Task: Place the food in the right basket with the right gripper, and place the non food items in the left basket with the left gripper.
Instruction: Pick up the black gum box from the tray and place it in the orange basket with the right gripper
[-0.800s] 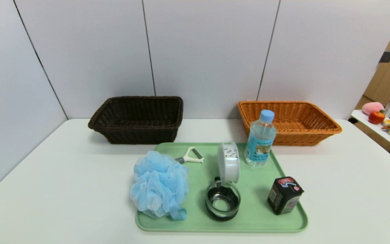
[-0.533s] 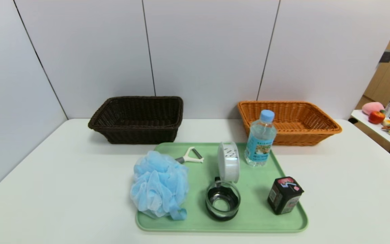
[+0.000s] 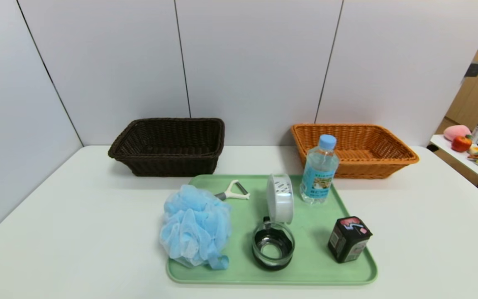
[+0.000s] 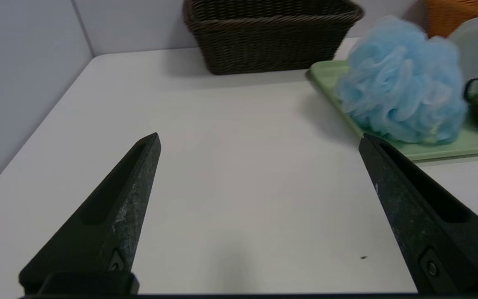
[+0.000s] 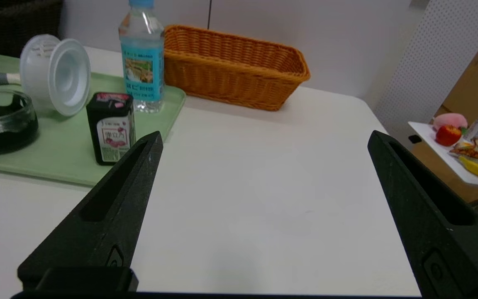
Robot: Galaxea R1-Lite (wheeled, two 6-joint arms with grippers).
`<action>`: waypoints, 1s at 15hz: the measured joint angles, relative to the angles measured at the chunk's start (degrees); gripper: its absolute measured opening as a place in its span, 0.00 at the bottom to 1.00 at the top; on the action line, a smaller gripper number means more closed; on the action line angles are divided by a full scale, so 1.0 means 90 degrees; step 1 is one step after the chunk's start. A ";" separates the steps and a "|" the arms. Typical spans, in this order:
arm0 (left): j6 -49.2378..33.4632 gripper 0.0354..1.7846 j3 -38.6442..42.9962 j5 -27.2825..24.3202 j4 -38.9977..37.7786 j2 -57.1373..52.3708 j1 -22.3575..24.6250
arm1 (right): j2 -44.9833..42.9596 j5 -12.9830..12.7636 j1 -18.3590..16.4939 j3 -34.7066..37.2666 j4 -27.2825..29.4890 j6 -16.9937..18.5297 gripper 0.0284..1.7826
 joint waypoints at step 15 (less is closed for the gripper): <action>-0.0263 0.94 -0.2509 0.0844 -0.4469 0.7470 -0.0079 | 0.8046 0.1716 0.0764 -0.0704 -0.6621 0.0962 0.96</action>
